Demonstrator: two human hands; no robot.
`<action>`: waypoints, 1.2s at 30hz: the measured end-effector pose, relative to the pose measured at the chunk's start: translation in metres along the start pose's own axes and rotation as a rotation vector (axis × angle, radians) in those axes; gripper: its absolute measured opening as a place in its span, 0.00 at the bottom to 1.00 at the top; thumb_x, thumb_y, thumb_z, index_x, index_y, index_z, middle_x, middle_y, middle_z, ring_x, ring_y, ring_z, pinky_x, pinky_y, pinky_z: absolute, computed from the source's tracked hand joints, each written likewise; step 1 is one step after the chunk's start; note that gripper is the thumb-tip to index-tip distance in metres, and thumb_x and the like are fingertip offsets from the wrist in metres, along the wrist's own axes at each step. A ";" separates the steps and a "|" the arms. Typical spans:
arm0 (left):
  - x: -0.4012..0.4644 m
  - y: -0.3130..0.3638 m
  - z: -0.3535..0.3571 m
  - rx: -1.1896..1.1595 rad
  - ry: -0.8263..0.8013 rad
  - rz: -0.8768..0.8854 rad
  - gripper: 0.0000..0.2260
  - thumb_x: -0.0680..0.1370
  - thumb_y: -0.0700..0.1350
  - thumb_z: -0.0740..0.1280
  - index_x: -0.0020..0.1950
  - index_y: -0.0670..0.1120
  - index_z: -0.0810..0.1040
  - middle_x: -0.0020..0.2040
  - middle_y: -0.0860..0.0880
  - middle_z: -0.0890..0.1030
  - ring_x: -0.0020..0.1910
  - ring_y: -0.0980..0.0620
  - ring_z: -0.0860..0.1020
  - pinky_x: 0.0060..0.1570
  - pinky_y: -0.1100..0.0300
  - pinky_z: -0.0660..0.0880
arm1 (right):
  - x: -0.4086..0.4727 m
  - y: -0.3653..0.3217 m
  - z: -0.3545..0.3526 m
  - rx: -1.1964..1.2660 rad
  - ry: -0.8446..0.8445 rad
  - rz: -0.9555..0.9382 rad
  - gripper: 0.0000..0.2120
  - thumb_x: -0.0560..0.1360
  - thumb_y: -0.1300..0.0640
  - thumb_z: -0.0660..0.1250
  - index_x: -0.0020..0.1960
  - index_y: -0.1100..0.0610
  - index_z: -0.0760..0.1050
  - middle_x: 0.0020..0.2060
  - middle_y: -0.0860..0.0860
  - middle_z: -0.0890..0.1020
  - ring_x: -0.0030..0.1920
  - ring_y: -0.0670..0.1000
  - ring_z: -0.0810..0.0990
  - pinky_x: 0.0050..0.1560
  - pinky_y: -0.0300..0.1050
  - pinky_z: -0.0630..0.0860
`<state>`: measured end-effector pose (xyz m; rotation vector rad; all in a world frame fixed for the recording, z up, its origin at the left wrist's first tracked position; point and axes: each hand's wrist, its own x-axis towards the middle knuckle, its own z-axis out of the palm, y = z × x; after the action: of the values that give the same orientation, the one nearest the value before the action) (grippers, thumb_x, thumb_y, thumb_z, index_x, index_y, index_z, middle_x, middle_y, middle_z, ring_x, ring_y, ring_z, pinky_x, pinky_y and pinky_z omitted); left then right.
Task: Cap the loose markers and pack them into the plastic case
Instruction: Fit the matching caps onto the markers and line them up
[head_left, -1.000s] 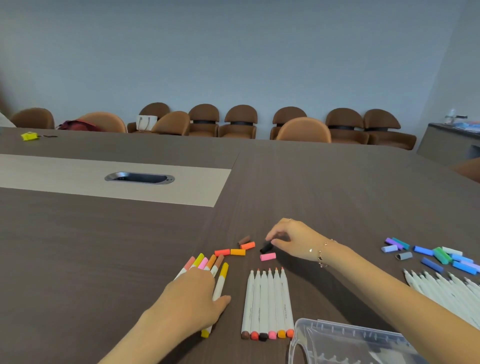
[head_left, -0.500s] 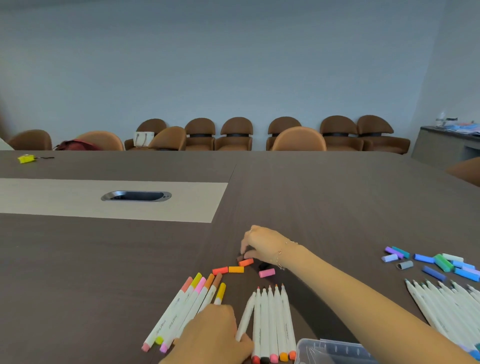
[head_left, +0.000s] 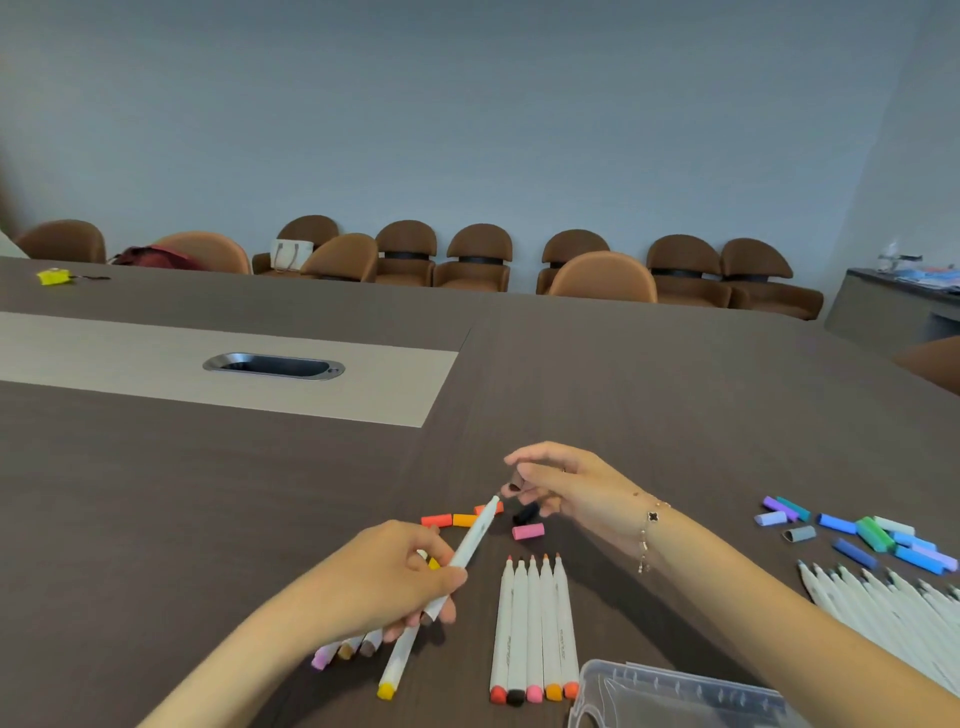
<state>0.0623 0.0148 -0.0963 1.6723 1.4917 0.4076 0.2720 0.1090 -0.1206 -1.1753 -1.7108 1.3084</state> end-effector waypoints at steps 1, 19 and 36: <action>-0.001 0.001 0.001 -0.001 -0.004 0.004 0.06 0.79 0.48 0.64 0.51 0.47 0.77 0.28 0.55 0.81 0.19 0.58 0.67 0.27 0.66 0.71 | -0.002 -0.001 0.001 0.016 0.004 -0.001 0.09 0.78 0.54 0.62 0.56 0.51 0.78 0.43 0.48 0.85 0.46 0.46 0.83 0.45 0.38 0.78; 0.004 0.003 0.017 -0.043 0.162 0.057 0.08 0.79 0.49 0.63 0.49 0.49 0.81 0.34 0.53 0.84 0.21 0.60 0.71 0.23 0.71 0.64 | -0.014 -0.004 0.018 -0.041 0.112 -0.080 0.09 0.77 0.57 0.64 0.52 0.52 0.82 0.40 0.47 0.84 0.39 0.41 0.82 0.41 0.31 0.77; 0.010 -0.011 0.030 0.668 0.151 -0.095 0.20 0.75 0.60 0.63 0.44 0.44 0.81 0.40 0.50 0.82 0.44 0.57 0.80 0.60 0.62 0.72 | -0.011 -0.006 0.011 -0.456 0.211 -0.102 0.18 0.81 0.52 0.56 0.69 0.50 0.68 0.65 0.47 0.73 0.63 0.43 0.71 0.58 0.30 0.63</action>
<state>0.0786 0.0125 -0.1250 2.0942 1.9507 -0.0352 0.2642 0.0940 -0.1173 -1.3977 -1.9356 0.7197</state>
